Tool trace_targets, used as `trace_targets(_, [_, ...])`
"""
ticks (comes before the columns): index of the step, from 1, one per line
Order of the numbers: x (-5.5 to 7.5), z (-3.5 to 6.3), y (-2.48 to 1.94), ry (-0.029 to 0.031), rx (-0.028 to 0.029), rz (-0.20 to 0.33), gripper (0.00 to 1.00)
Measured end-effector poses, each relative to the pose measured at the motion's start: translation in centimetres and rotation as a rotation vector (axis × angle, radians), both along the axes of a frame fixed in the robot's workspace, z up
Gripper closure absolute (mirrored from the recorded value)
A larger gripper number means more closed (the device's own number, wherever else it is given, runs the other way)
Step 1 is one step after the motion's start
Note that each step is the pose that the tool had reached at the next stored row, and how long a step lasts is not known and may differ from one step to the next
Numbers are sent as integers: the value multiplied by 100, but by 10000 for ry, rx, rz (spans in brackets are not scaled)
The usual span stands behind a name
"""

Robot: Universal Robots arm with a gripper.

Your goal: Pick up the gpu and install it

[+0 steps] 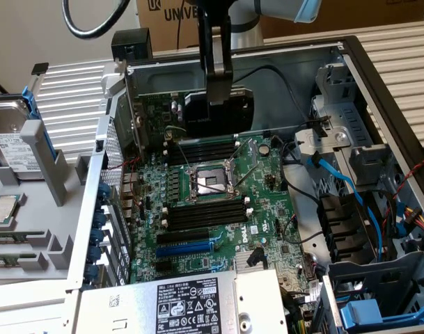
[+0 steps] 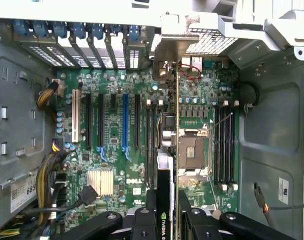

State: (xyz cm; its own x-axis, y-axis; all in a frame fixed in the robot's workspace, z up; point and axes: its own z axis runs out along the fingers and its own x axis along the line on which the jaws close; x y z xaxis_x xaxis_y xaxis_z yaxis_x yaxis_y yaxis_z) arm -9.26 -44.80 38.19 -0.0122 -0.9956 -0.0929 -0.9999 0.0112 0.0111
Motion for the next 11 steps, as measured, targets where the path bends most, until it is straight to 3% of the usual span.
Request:
trace_targets(4, [-17, -64, -21, -1, -11, 1, 73])
trace_targets(8, [-74, -164, -65, 0, -88, 0, 73])
trace_targets(11, [-90, -243, -194, -1, -127, 0, 73])
